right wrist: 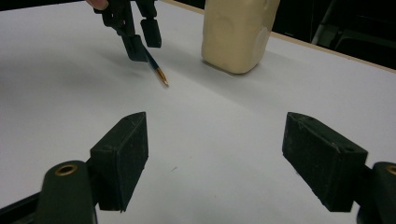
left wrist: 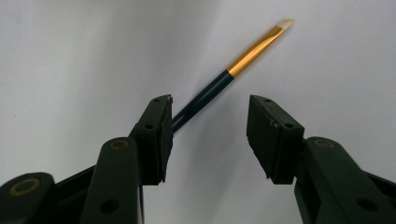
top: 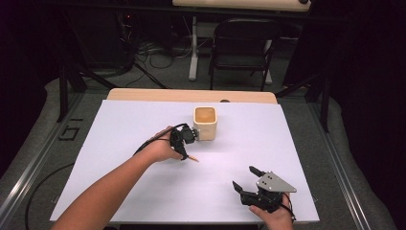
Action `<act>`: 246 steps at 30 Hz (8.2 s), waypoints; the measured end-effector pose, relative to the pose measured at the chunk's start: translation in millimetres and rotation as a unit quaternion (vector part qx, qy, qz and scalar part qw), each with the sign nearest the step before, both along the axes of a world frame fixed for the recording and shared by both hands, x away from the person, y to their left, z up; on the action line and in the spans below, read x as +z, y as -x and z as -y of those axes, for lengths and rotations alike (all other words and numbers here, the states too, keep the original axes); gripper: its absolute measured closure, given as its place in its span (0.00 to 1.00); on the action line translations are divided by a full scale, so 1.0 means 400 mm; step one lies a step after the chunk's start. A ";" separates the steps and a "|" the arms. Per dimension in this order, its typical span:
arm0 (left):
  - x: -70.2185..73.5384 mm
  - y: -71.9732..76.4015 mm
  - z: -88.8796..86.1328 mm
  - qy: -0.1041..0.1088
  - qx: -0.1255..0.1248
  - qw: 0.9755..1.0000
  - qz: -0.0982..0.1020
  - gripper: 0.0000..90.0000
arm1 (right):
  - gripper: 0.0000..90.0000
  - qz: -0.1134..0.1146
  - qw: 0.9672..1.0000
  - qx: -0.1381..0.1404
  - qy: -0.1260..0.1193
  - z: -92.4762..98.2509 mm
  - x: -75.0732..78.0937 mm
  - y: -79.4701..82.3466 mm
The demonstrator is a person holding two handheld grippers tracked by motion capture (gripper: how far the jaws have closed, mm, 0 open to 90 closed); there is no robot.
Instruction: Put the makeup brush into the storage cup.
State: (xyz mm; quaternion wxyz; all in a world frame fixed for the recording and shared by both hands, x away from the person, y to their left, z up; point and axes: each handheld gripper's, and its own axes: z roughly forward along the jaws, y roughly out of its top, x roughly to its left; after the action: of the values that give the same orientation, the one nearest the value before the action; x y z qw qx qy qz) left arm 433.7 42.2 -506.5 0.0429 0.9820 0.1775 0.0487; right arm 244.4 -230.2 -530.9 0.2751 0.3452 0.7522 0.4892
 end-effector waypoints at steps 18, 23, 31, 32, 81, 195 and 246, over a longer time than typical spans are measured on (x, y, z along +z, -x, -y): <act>-0.015 0.003 0.038 0.003 -0.017 1.000 -0.005 0.62 | 0.25 0.000 1.000 0.002 0.000 0.002 0.001 0.001; -0.015 0.004 0.043 0.000 -0.021 1.000 -0.008 0.63 | 0.25 -0.001 1.000 0.002 0.000 0.002 0.002 0.002; -0.019 0.000 0.047 -0.002 -0.023 1.000 -0.007 0.64 | 0.25 -0.001 1.000 0.002 0.000 0.002 0.001 0.001; -0.021 0.000 0.047 -0.001 -0.023 1.000 -0.007 0.64 | 0.25 -0.001 1.000 0.002 -0.001 0.002 0.001 0.001; -0.039 -0.010 0.055 0.001 -0.009 0.999 -0.041 0.93 | 0.25 0.001 1.000 0.003 -0.001 0.003 0.003 0.002; 0.149 0.112 -0.165 0.401 0.137 0.899 0.106 0.93 | 0.45 -0.077 0.997 0.018 0.001 -0.145 0.122 -0.165; 0.103 0.162 -0.113 0.485 0.143 0.856 0.114 0.93 | 0.66 -0.123 0.987 0.043 -0.092 -0.237 0.069 -0.192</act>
State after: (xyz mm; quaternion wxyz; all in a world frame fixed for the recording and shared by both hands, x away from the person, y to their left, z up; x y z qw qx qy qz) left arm 369.1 87.5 -465.4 0.5257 0.7884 0.3109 0.0733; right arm 321.1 -135.6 -503.4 0.1267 0.3941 0.7460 0.5216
